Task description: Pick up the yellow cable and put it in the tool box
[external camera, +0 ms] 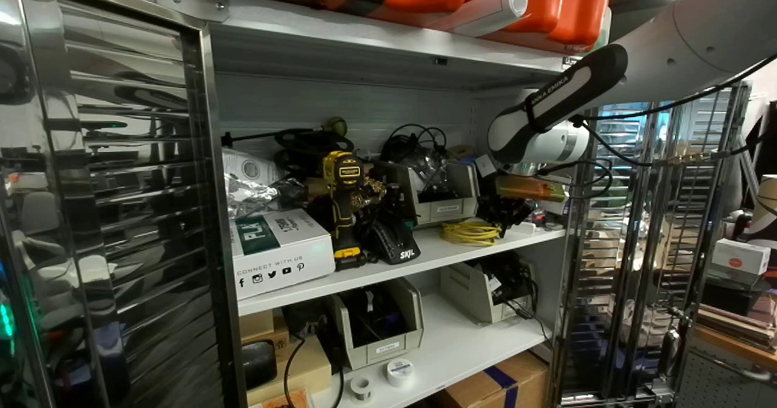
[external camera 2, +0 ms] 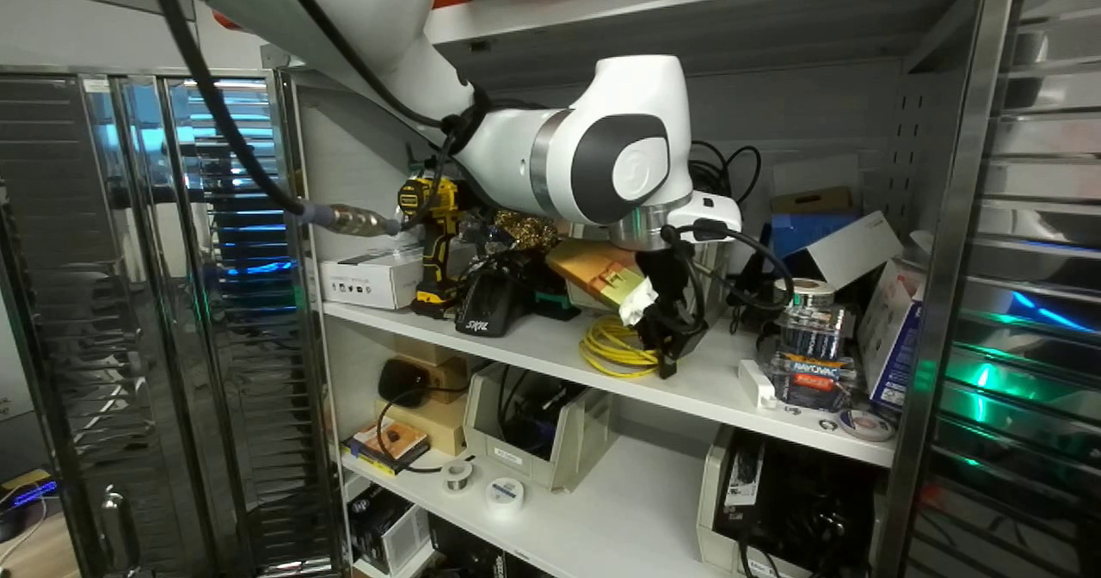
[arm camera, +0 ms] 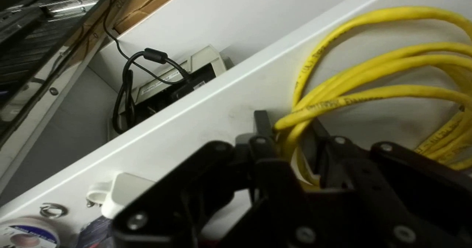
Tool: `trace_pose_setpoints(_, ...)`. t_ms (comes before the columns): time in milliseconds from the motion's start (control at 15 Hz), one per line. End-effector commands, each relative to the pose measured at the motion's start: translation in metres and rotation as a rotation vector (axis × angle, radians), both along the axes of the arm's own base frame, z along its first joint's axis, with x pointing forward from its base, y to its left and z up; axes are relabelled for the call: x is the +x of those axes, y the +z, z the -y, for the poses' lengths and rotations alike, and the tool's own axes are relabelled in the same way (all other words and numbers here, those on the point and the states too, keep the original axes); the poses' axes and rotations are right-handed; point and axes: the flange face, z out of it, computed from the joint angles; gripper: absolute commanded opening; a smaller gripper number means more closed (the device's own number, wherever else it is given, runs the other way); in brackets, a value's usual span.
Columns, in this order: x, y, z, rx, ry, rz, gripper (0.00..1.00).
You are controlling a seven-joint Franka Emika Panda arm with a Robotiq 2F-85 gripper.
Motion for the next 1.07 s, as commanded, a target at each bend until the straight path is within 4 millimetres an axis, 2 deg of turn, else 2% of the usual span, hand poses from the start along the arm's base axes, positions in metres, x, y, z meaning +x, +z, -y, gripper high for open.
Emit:
trace_pose_setpoints(0,0.002,0.005,-0.002,-0.034,-0.012,-0.009,0.09)
trace_pose_setpoints(533,-0.020,0.026,-0.013,-0.125,0.068,0.056,0.07)
trace_pose_setpoints(1000,-0.075,0.045,-0.026,-0.148,0.129,0.157,0.04)
